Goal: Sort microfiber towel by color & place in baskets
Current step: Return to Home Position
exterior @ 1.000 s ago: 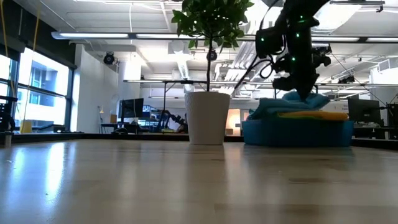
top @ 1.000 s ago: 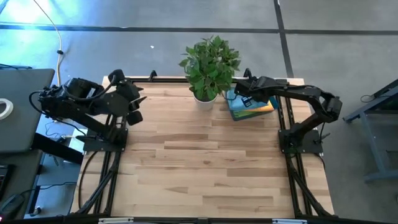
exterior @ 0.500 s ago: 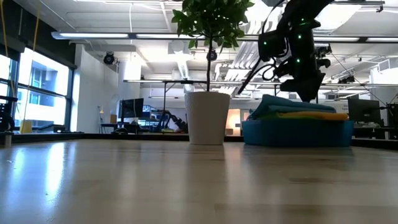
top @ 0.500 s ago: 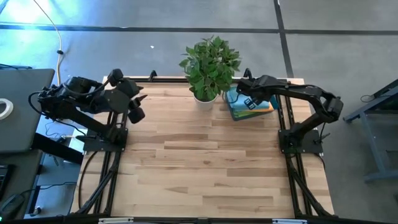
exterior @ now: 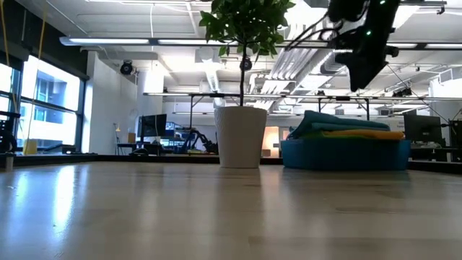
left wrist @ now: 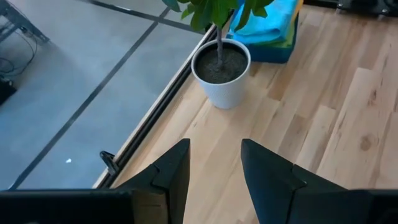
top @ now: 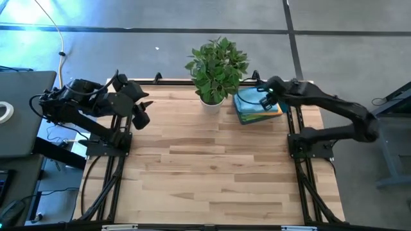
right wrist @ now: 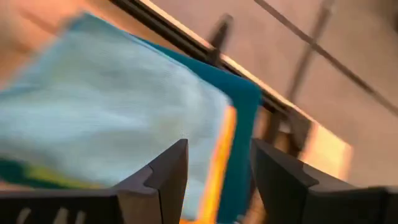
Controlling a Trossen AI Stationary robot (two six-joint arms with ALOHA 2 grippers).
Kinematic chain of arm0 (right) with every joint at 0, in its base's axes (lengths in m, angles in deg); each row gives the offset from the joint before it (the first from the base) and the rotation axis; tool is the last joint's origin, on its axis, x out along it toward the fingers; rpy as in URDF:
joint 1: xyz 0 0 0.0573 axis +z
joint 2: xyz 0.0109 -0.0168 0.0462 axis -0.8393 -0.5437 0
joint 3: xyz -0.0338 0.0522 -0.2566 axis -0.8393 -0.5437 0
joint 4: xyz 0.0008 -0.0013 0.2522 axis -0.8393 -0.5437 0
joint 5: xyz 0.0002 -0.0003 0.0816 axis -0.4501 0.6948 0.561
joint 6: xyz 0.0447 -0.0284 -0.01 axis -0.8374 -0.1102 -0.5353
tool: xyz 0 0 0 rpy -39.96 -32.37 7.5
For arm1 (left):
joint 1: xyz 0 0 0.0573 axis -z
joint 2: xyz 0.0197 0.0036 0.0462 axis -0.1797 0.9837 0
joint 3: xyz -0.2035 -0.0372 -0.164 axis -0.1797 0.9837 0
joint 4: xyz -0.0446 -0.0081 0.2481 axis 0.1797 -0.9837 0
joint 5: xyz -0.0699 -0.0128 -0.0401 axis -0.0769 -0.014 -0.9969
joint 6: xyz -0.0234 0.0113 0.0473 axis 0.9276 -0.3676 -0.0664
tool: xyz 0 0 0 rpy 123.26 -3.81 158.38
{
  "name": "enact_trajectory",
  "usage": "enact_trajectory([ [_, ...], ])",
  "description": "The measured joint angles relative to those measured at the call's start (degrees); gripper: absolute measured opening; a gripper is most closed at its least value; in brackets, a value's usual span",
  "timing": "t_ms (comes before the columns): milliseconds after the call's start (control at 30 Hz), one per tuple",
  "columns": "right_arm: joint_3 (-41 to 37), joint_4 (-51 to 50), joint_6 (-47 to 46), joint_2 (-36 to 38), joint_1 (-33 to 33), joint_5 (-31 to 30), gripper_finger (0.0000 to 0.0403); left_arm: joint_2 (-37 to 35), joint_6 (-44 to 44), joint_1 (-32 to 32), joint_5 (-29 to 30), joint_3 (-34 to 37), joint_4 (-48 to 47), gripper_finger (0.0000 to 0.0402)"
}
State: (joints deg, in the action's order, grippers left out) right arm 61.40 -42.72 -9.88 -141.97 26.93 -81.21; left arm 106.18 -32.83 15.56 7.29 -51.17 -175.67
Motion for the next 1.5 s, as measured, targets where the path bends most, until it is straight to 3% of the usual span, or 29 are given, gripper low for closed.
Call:
enact_trajectory([
  [167,-10.32,11.0,0.38,12.1,3.52,8.51,0.0165,0.01,1.8,0.0,0.0,0.0,-0.01,0.0133],
  [433,-29.89,38.93,-0.51,29.78,11.27,23.35,0.0165,0.01,4.89,0.0,-0.02,0.0,0.02,0.0133],
  [600,-37.35,47.48,-4.41,37.94,13.15,23.41,0.0165,0.01,7.67,0.0,-0.04,0.0,0.02,0.0133],
  [800,-40.15,45.98,-5.21,44.39,13.19,23.07,0.0165,0.01,8.13,0.0,-2.36,0.0,0.02,0.0133],
  [1200,-40.65,45.79,-3.27,46.9,13.5,19.57,0.0165,0.05,11.72,0.02,-3.02,0.0,0.04,0.0133],
  [1500,-54.8,71.25,-7.18,46.95,16.32,19.53,0.0165,0.25,12.57,0.01,-4.31,0.0,0.05,0.0133],
])
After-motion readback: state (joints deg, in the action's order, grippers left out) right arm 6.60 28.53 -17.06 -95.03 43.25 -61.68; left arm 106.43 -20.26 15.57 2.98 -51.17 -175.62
